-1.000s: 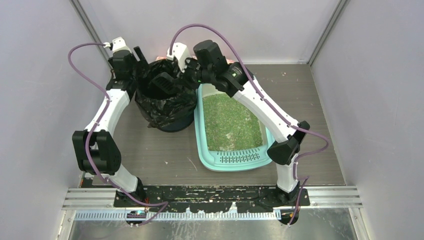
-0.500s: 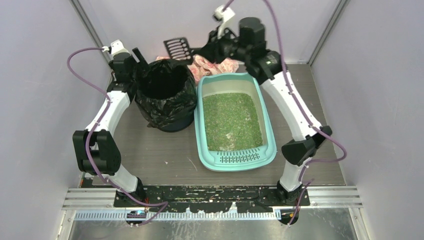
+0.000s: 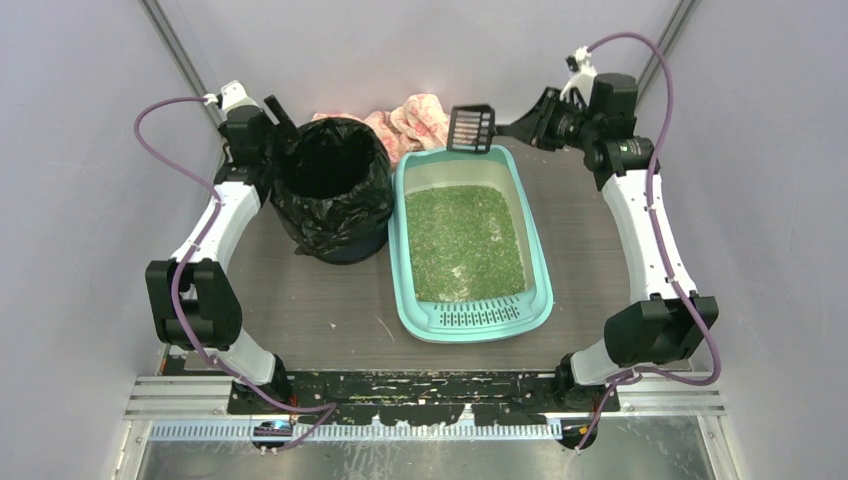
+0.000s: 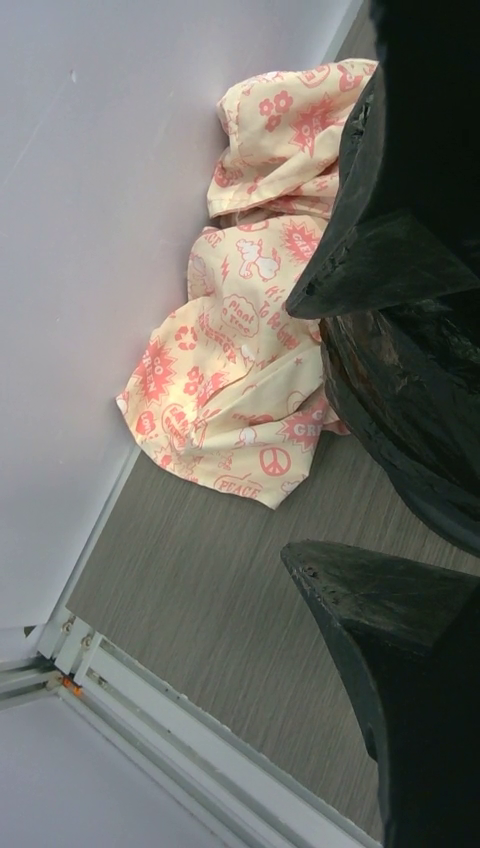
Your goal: Clean the litter box
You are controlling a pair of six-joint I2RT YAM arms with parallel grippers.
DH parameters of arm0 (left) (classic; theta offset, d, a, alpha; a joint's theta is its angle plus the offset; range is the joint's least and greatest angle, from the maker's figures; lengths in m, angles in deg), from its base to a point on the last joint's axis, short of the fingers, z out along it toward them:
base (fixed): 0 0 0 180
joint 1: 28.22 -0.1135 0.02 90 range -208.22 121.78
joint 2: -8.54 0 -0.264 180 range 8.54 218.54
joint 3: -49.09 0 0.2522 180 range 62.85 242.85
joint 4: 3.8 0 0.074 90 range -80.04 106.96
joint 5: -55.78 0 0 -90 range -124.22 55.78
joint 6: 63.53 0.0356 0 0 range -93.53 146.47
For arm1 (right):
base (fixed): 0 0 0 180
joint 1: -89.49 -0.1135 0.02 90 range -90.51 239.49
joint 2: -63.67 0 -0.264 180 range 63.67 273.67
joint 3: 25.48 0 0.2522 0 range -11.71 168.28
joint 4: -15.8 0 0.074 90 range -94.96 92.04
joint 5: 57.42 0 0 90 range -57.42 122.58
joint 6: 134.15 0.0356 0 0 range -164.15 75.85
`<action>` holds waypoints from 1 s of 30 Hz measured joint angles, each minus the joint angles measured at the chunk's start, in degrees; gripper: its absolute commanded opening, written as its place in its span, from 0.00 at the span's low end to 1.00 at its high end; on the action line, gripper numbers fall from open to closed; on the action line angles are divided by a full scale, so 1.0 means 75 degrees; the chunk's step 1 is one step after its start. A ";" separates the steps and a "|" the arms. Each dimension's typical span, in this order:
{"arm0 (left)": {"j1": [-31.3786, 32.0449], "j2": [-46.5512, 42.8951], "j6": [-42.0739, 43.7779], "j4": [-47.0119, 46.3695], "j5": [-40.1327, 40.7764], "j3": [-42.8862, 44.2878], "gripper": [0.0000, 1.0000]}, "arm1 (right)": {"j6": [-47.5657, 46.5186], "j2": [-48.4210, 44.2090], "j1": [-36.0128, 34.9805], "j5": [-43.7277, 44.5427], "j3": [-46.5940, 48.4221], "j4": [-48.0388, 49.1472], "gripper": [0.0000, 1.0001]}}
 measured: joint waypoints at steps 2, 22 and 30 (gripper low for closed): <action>-0.0003 0.0023 -0.0082 0.0006 -0.0050 0.0020 0.80 | 0.0000 -0.0134 0.0038 -0.0111 -0.0431 -0.0268 0.01; 0.0009 0.0589 -0.0446 0.0160 0.0201 0.0583 0.89 | -0.1352 0.0326 -0.0061 -0.0256 -0.2151 -0.2605 0.01; -0.0003 0.0647 -0.0516 0.0198 0.0189 0.0682 0.89 | -0.1547 0.1003 -0.0452 0.0047 -0.2396 -0.2585 0.01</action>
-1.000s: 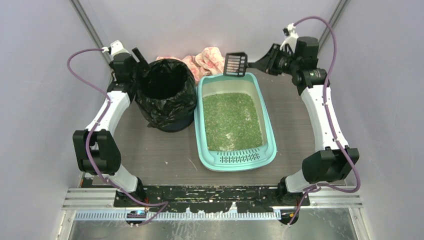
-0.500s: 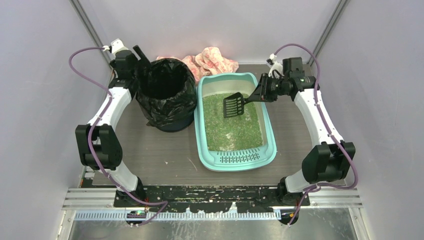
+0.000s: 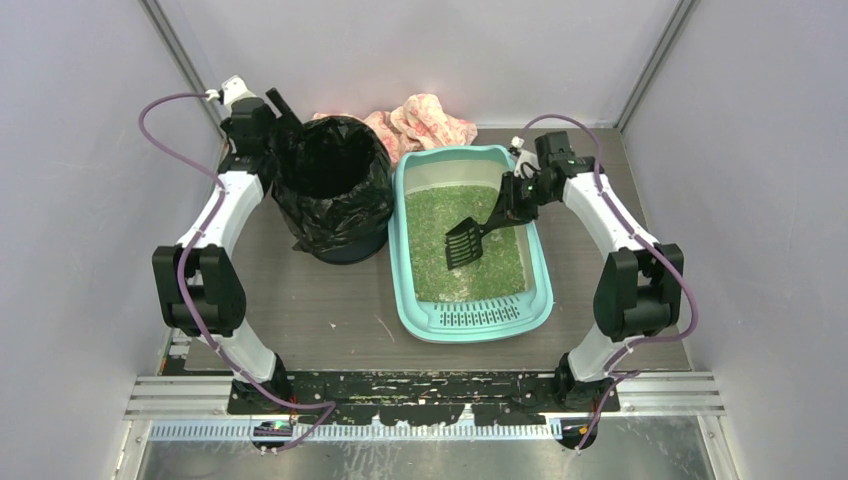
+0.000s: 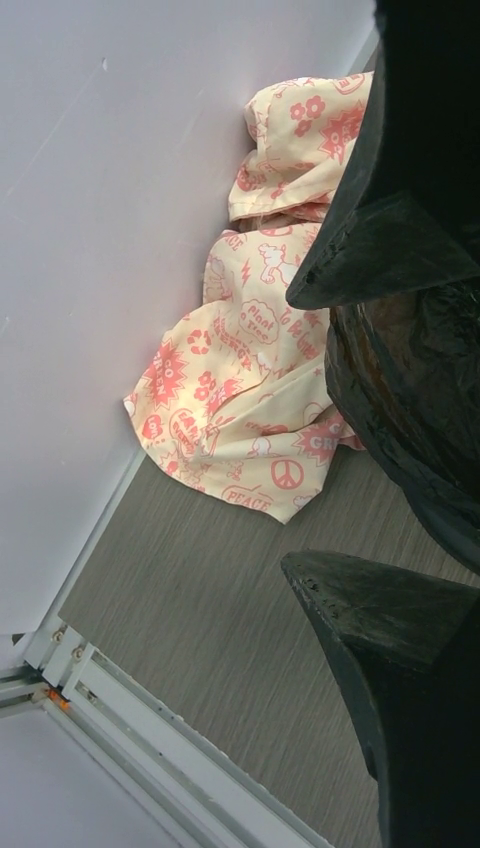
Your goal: Clean the litter box
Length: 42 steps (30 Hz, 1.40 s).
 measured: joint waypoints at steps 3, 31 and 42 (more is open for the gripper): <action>-0.0067 0.0023 -0.0003 0.0052 -0.0070 0.0041 0.93 | -0.0026 0.0283 -0.0286 0.0003 0.0166 0.0055 0.01; -0.0641 -0.0149 -0.0070 0.0761 0.0187 -0.0026 0.95 | 0.0516 0.1708 -0.0761 -0.1973 -0.0411 0.1816 0.01; -0.0641 -0.0149 -0.0274 0.0717 -0.0032 -0.0090 0.95 | 0.1314 0.1364 -0.0379 -0.2576 -0.1247 0.2780 0.01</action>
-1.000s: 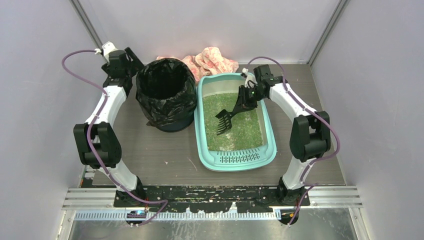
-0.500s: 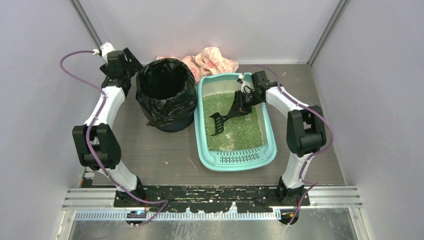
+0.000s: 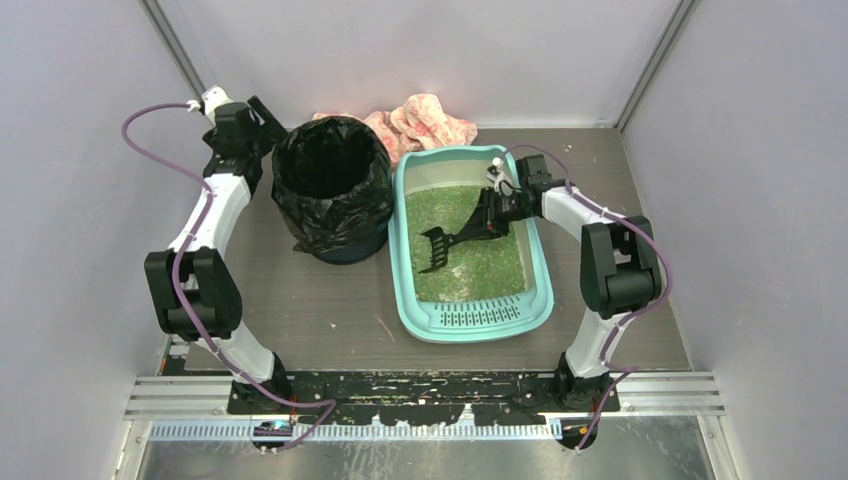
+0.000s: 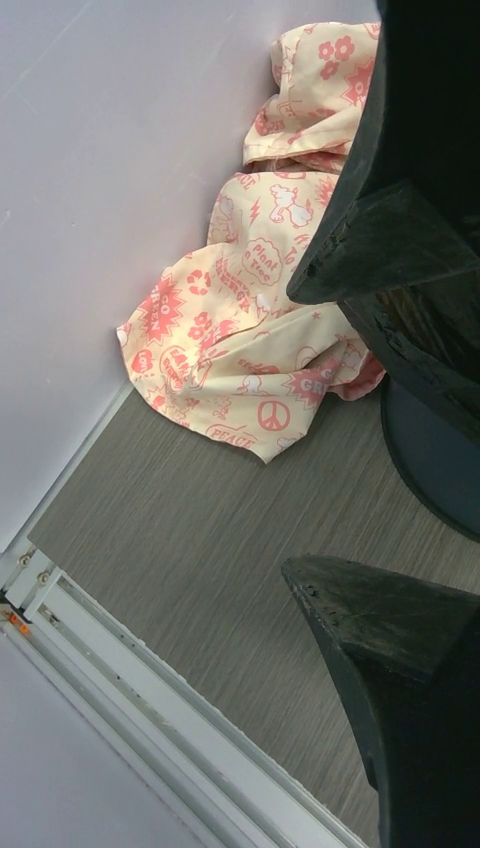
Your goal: Clean the litter box
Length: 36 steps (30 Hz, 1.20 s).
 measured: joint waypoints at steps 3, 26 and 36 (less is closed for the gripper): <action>0.0000 0.0000 -0.0099 -0.0017 -0.0047 -0.0041 0.95 | 0.0131 -0.0058 0.0082 -0.0052 -0.0044 0.0073 0.01; 0.0000 0.0000 -0.0166 -0.0073 -0.0166 -0.0058 0.94 | 0.0160 -0.0128 0.0379 -0.0175 0.0449 -0.0082 0.01; 0.0000 0.0000 -0.0201 -0.0119 -0.0224 -0.0058 0.94 | 0.0146 -0.0221 0.0396 -0.0175 0.0781 -0.0280 0.01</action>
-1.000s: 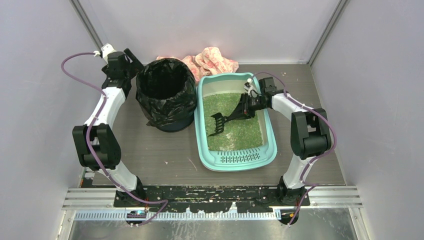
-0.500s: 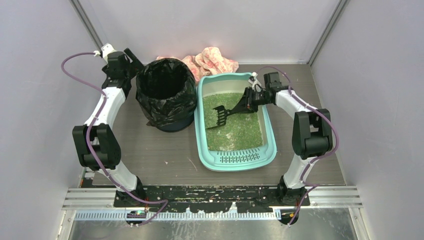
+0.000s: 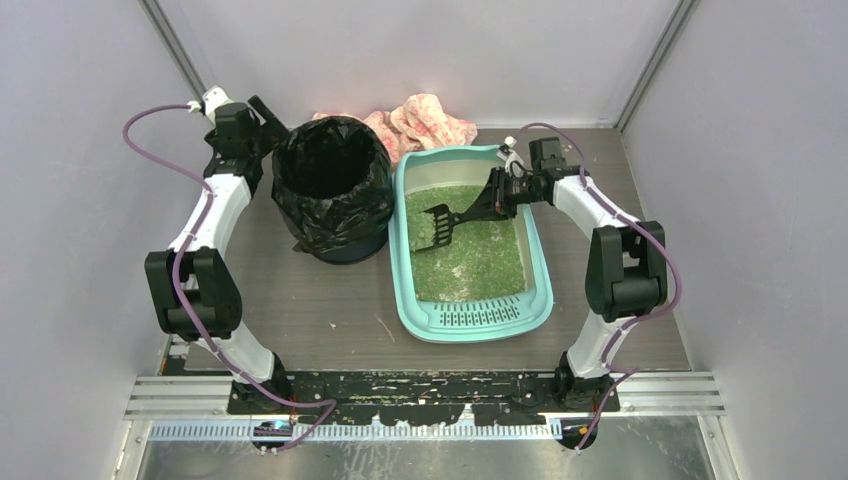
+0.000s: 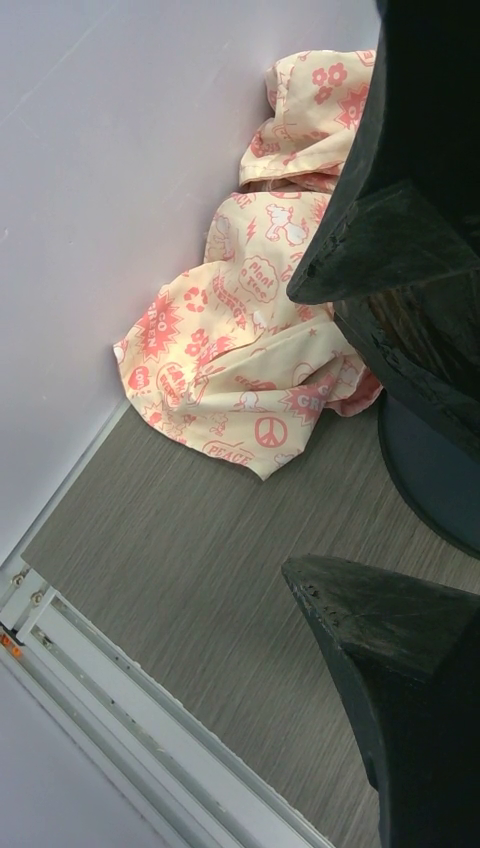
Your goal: Clean the litter box
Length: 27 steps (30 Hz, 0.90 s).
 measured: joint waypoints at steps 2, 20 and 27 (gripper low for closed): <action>0.0000 0.0000 -0.0015 -0.0003 -0.0003 0.0000 0.94 | 0.0000 -0.0058 0.0017 0.0000 0.0006 -0.0015 0.01; 0.0000 0.0000 -0.0157 -0.0012 -0.0140 -0.0044 0.94 | -0.0128 -0.0816 0.0437 0.0000 -0.0125 -0.0353 0.01; 0.0000 0.0000 -0.0184 -0.0041 -0.0146 -0.0061 0.94 | -0.0114 -0.1183 0.0933 -0.0221 -0.0647 -0.0256 0.01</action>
